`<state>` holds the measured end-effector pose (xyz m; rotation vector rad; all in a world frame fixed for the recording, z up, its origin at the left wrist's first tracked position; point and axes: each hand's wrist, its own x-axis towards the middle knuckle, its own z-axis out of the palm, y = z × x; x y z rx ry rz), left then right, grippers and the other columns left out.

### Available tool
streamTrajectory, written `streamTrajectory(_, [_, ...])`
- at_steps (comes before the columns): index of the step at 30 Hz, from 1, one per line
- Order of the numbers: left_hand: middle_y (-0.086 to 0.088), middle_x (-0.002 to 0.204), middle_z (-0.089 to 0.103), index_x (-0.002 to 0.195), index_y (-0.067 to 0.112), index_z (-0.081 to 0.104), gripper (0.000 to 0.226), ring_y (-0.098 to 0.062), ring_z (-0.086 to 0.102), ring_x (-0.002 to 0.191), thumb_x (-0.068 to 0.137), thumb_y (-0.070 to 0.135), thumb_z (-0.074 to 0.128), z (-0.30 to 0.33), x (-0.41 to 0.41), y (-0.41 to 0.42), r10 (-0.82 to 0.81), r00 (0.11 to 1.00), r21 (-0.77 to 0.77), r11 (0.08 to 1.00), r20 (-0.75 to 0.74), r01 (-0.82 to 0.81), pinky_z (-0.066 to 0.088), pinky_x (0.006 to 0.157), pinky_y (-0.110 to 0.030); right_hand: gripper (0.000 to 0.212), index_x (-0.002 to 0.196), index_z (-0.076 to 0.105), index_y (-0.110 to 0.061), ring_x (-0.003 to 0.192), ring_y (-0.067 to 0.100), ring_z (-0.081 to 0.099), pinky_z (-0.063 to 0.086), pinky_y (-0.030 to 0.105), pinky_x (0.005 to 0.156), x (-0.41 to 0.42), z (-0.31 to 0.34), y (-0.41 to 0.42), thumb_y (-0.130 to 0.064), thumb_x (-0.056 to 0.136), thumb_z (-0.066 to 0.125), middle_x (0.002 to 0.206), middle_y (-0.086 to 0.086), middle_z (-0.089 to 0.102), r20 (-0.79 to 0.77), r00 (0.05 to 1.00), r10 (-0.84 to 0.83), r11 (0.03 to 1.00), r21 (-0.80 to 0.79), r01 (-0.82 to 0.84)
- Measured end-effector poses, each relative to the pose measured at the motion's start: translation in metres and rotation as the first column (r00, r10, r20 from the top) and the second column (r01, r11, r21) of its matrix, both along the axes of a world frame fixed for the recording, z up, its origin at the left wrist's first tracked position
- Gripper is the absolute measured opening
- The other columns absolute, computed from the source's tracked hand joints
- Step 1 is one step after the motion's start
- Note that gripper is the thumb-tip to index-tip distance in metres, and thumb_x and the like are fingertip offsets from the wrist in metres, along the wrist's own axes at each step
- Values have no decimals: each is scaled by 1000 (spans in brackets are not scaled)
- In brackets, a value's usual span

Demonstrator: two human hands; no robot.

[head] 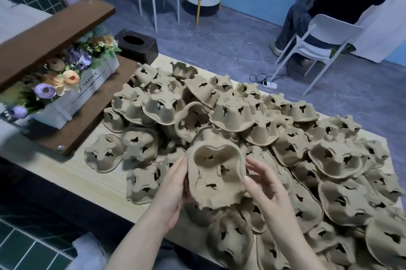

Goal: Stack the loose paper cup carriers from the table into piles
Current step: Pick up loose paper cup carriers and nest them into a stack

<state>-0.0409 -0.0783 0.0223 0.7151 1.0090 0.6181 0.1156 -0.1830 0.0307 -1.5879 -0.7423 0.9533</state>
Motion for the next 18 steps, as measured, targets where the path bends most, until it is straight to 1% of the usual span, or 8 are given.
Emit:
streamTrajectory(2, [6,96,76,110,27,69,31,-7,69,83,95,38,43,1,-6,7,-18,1000,-11,1000,20,18,52,54,-20,40,116,66,-25,79,6,62,52,19,64,-8,2,9,-29,76,68,106,-8,71,-168,985,-28,999,-40,21])
streamTrajectory(4, [4,100,76,111,28,69,34,-9,71,88,98,40,39,2,-13,14,-53,998,-32,998,25,53,54,61,-26,38,114,68,-20,68,9,58,49,20,57,-17,2,17,-23,78,76,100,-2,71,-245,969,-42,997,-69,26])
streamTrajectory(7, [-2,112,74,118,25,68,49,-16,69,106,99,52,31,4,-26,27,-84,995,-107,990,49,89,55,87,-41,29,105,73,-20,61,9,54,47,19,52,-31,1,29,-16,77,77,87,-1,70,-273,958,-88,994,-88,66])
streamTrajectory(11, [-1,118,72,125,29,64,54,-19,66,113,94,59,32,5,-48,41,-143,986,-80,985,82,150,53,86,-43,22,102,71,-15,59,4,55,45,16,51,-49,3,44,-3,85,65,74,-4,69,-281,949,-143,988,-97,120])
streamTrajectory(13, [4,118,72,127,35,61,42,-18,67,111,88,51,56,4,-56,47,-166,984,-11,986,61,167,55,87,-47,23,107,69,-12,60,5,54,44,15,51,-56,5,51,-2,87,64,78,-2,69,-255,958,-133,989,-98,111])
streamTrajectory(14, [6,118,71,129,38,59,45,-17,67,110,84,44,65,3,-60,50,-163,985,18,987,47,163,53,90,-50,23,108,69,-10,61,5,55,43,15,52,-59,6,54,-3,87,63,80,-1,69,-236,963,-129,989,-100,108])
streamTrajectory(16, [8,119,71,130,40,58,52,-13,68,108,80,33,69,1,-65,57,-144,989,35,989,44,143,51,94,-50,22,108,69,-13,64,5,56,44,15,53,-60,8,61,-5,88,64,84,0,70,-176,975,-136,987,-105,119])
streamTrajectory(18, [6,119,71,127,38,61,49,-14,68,107,79,34,65,0,-69,63,-142,988,41,989,55,140,50,96,-51,21,106,70,-21,72,9,60,47,21,59,-52,9,71,-10,89,66,93,1,71,-12,988,-153,984,-91,152])
